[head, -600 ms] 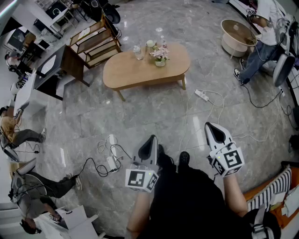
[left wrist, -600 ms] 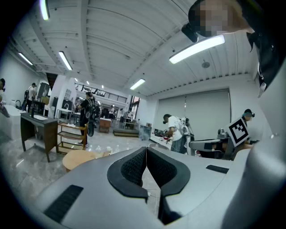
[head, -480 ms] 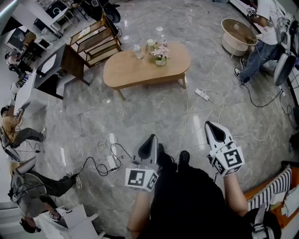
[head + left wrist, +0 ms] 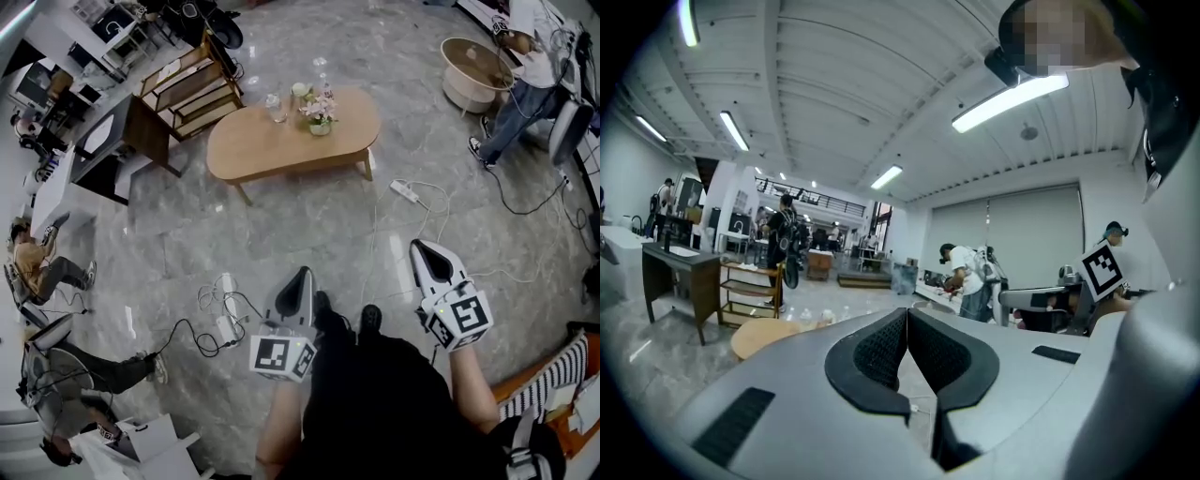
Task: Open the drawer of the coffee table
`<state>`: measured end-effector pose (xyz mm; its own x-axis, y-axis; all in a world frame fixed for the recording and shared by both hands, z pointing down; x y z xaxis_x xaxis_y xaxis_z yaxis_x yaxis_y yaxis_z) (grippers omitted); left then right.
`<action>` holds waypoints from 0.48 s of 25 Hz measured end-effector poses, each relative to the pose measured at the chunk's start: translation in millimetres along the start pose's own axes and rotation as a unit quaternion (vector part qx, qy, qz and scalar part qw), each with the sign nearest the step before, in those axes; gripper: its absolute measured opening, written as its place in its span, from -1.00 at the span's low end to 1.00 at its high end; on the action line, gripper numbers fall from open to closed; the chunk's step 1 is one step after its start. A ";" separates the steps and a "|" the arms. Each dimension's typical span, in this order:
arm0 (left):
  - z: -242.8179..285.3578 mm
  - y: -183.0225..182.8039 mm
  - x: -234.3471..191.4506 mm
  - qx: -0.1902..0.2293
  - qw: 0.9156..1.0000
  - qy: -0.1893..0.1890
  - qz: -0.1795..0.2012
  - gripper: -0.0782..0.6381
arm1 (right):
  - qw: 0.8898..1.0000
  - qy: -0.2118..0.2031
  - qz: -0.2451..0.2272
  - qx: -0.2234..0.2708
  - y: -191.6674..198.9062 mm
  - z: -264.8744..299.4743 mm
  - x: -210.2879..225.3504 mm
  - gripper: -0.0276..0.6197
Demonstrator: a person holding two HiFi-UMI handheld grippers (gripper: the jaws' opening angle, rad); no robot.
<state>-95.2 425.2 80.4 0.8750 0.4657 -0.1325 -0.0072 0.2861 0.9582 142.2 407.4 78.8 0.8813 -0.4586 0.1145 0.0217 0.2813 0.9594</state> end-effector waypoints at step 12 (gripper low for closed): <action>9.2 7.4 18.4 -0.015 1.000 0.013 0.008 -0.74 | 1.000 0.013 0.018 -0.011 17.7 -13.2 16.6 -0.88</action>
<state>-74.7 428.2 87.4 0.8621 0.4912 -0.1245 -0.0352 0.3033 0.9523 163.4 415.9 94.2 0.8939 -0.4253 0.1419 -0.0006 0.3155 0.9489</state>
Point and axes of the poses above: the fingertips, and each gripper's own axes: z forward along the fingers, x to its right, y out of its underside, the point moved 4 cm from there along -z, backward along the fingers, and after that the axes turned 6 degrees about -x, right-handed, at the moved point
